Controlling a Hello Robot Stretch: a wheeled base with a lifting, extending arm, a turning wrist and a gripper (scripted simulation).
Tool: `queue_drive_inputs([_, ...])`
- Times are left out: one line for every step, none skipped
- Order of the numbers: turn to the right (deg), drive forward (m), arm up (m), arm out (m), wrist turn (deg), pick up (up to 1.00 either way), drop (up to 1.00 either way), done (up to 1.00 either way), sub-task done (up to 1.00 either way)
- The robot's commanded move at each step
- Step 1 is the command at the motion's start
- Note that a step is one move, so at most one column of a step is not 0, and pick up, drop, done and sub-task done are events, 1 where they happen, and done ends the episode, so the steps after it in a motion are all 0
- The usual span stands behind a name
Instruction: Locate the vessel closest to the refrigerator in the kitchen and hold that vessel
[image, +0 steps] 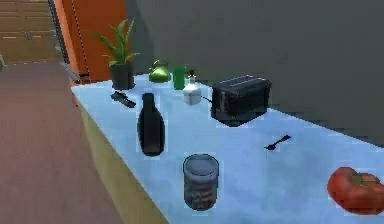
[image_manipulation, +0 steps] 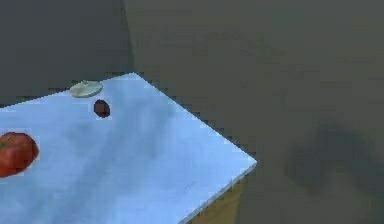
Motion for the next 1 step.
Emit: queue_drive_inputs([-45.0, 0.0, 0.0, 0.0, 0.0, 0.0, 0.0, 0.0, 0.0])
